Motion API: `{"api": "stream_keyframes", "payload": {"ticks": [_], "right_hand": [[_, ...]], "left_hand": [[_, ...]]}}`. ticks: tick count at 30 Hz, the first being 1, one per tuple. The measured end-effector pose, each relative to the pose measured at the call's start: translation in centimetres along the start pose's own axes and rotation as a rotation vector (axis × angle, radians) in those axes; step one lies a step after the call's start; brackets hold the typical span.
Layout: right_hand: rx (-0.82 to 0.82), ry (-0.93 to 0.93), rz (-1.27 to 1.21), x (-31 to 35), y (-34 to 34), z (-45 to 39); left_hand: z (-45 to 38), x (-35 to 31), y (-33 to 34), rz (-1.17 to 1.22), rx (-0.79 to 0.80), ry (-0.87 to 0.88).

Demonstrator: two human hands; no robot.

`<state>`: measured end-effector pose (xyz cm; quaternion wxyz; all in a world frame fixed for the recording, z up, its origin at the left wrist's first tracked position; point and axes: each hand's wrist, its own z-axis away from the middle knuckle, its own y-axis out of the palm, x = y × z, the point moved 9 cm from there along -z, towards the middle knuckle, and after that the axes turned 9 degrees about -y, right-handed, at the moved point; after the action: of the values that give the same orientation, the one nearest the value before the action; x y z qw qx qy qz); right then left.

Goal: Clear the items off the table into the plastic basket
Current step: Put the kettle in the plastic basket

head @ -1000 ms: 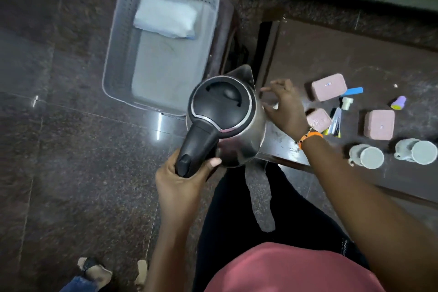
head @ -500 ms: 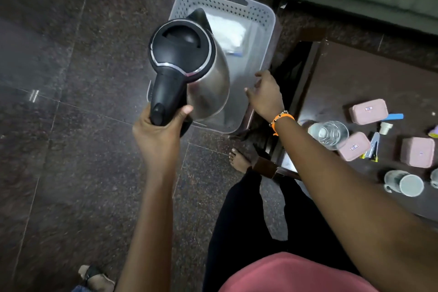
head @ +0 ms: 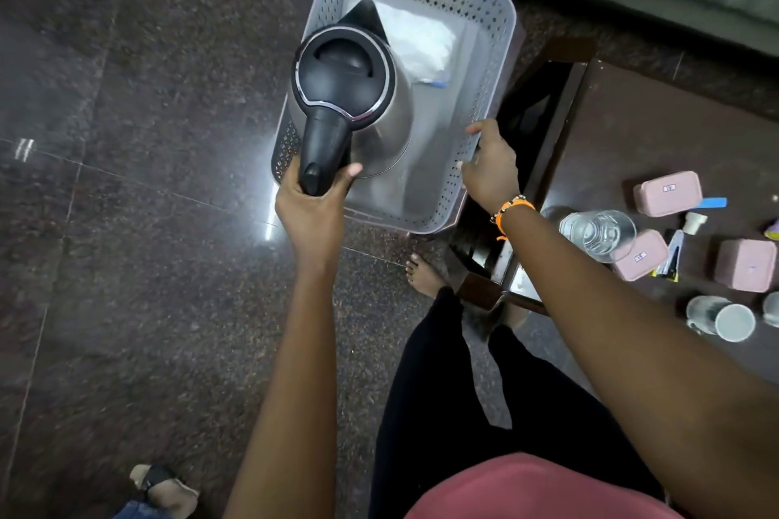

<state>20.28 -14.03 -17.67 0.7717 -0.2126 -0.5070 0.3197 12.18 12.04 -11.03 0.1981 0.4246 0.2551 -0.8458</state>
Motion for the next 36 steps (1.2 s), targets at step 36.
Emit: {"api": "stream_keyframes", "payload": {"ticks": [36], "right_hand": [[0.027,-0.072,0.241,-23.3,-16.9,8.7]], "left_hand": [[26.2,8.5,28.9,-0.532,0.562,0.092]]}}
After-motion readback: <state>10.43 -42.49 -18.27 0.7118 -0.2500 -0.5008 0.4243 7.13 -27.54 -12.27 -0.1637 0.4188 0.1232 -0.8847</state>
